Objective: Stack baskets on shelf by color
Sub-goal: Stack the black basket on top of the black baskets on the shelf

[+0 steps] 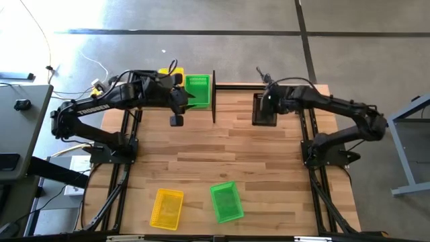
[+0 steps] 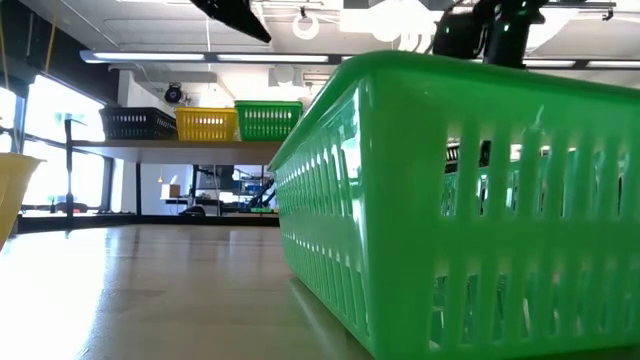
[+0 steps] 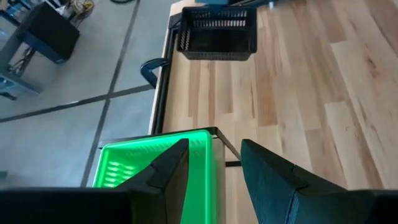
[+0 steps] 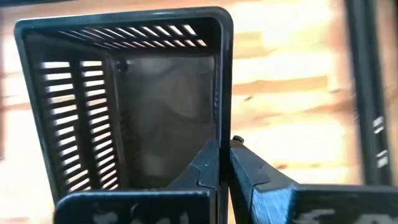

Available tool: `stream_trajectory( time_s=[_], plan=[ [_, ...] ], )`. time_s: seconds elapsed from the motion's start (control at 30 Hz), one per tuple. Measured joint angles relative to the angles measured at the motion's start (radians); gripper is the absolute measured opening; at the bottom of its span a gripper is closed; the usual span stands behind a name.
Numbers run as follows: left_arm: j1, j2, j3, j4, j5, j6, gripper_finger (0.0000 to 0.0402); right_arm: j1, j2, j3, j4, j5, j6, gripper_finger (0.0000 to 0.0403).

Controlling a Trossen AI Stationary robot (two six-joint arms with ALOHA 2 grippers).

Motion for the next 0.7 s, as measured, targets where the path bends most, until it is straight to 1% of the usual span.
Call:
stream_trajectory(
  time_s=[0.2, 0.4, 0.57, 0.7],
  plan=[
    [-0.086, 0.003, 0.0, -0.001, -0.016, -0.074, 0.0135, 0.226, -0.01, 0.0, 0.035, 0.016, 0.221, 0.0001],
    [-0.188, 0.004, 0.0, -0.028, -0.017, -0.122, 0.0135, 0.437, 0.008, 0.002, 0.124, 0.11, 0.439, 0.0],
    [-0.275, 0.004, 0.0, -0.048, -0.019, -0.129, 0.0135, 0.561, 0.056, 0.002, 0.229, 0.151, 0.548, 0.0],
    [-0.333, 0.004, 0.0, -0.047, -0.019, -0.132, 0.0135, 0.627, 0.116, 0.008, 0.324, 0.162, 0.603, 0.0]
  ],
)
